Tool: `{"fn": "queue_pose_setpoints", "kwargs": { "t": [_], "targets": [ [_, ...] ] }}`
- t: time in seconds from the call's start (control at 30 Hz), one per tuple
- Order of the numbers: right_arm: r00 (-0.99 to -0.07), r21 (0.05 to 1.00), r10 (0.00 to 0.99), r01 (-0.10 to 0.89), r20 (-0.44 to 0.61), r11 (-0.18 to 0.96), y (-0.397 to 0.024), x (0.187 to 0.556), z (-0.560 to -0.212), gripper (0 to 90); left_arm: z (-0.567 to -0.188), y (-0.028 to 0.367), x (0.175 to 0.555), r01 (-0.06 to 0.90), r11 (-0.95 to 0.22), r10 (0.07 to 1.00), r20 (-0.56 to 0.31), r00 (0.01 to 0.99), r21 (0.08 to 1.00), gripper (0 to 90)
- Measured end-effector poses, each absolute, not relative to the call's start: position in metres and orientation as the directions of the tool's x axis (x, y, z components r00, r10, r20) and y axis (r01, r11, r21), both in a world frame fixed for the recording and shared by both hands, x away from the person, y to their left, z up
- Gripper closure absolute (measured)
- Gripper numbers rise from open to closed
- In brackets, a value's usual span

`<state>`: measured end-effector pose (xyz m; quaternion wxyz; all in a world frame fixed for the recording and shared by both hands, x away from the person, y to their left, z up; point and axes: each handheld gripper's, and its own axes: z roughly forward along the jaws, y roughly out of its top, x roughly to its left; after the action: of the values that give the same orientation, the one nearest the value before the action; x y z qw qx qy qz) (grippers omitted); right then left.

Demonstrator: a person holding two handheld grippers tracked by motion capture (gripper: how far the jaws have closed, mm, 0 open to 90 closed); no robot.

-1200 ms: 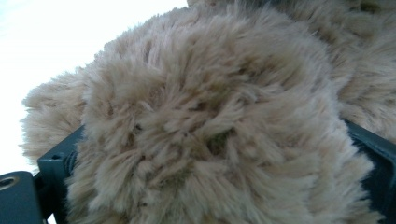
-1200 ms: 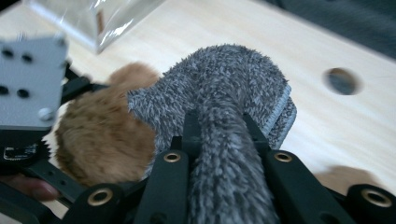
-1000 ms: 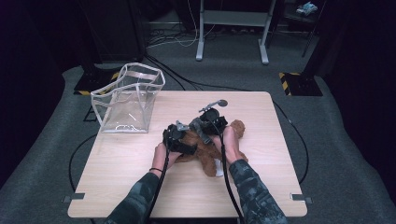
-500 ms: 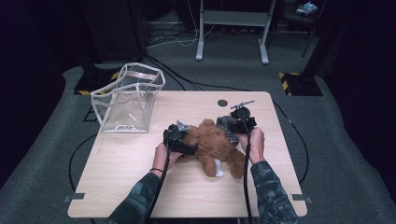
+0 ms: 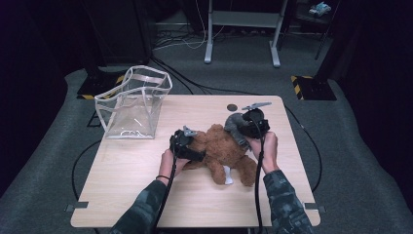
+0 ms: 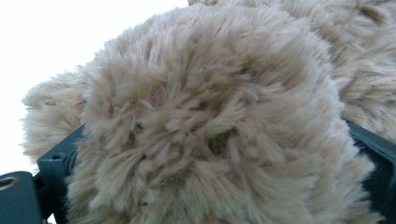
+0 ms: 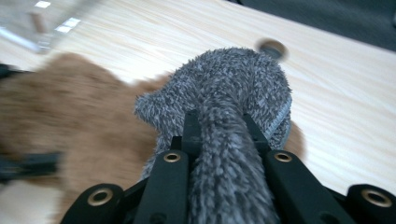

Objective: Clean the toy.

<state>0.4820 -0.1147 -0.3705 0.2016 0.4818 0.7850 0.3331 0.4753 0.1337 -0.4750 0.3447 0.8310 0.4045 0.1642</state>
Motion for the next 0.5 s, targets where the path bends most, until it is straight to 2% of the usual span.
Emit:
{"fn": "queue_pose_setpoints", "kwargs": {
  "t": [0.13,0.27,0.37,0.5],
  "targets": [
    [-0.529,0.721,0.848,0.591,0.007,0.363,-0.087,0.476,-0.369,77.5,-0.475,0.134,0.476,0.562,-0.437,0.786,-0.007,0.619,0.702,3.6],
    [-0.6,0.694,0.8,0.579,0.007,0.428,-0.054,0.47,-0.383,77.4,-0.474,0.134,0.476,0.565,-0.437,0.785,-0.01,0.619,0.7,3.6],
    [-0.61,0.663,0.792,0.583,-0.026,0.47,-0.042,0.469,-0.398,77.4,-0.474,0.134,0.477,0.566,-0.438,0.784,-0.012,0.621,0.698,3.6],
    [-0.595,0.663,0.802,0.579,-0.054,0.474,-0.05,0.467,-0.405,77.6,-0.474,0.134,0.477,0.567,-0.437,0.782,-0.017,0.623,0.699,3.6]
  ]
}}
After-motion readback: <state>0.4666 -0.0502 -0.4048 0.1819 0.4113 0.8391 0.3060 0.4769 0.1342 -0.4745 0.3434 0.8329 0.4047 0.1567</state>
